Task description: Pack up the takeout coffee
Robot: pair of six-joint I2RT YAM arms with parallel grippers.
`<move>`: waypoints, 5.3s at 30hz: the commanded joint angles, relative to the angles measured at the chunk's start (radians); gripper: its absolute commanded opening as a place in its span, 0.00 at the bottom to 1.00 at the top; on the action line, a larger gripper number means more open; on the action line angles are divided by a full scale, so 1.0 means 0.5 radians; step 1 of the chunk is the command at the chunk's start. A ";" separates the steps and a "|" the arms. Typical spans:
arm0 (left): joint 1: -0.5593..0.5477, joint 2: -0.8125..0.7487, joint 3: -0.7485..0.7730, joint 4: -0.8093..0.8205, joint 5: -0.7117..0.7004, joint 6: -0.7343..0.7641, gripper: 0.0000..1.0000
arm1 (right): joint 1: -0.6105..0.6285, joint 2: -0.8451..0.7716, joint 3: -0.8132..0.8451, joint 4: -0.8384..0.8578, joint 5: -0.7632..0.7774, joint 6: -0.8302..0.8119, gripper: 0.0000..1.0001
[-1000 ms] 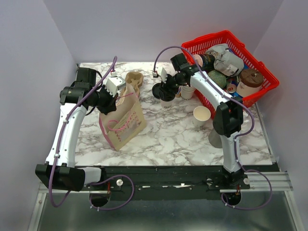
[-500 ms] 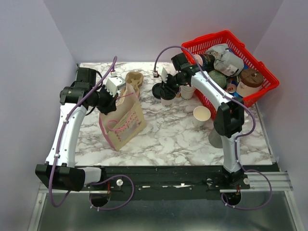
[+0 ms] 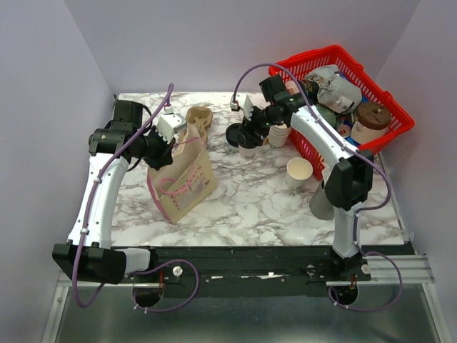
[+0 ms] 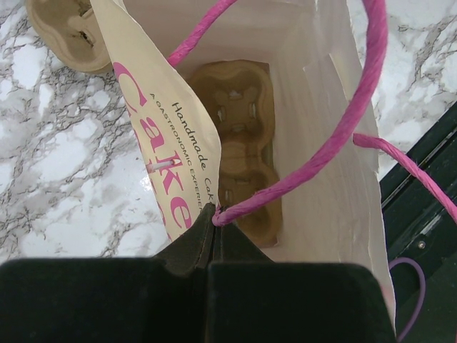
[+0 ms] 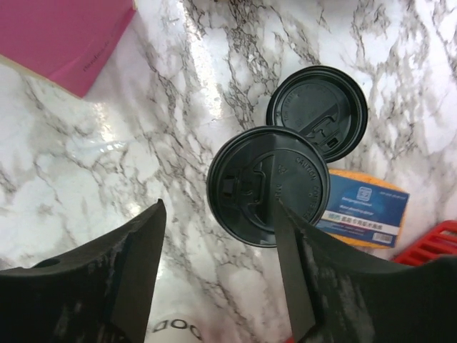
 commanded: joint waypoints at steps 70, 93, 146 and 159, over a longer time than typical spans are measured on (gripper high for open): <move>0.010 0.282 0.348 -0.299 0.040 0.036 0.00 | 0.104 0.226 0.278 -0.068 0.358 0.075 0.91; 0.010 0.169 0.173 -0.155 0.117 0.011 0.00 | 0.144 -0.354 -0.363 -0.111 -0.074 -0.440 0.85; -0.036 -0.466 0.388 0.041 0.433 -0.249 0.99 | 0.491 -0.709 -1.654 0.892 -0.018 -1.270 0.69; -0.784 -0.040 0.719 -0.004 0.200 -0.280 0.99 | 0.445 -1.666 -1.952 1.419 -0.130 0.457 0.66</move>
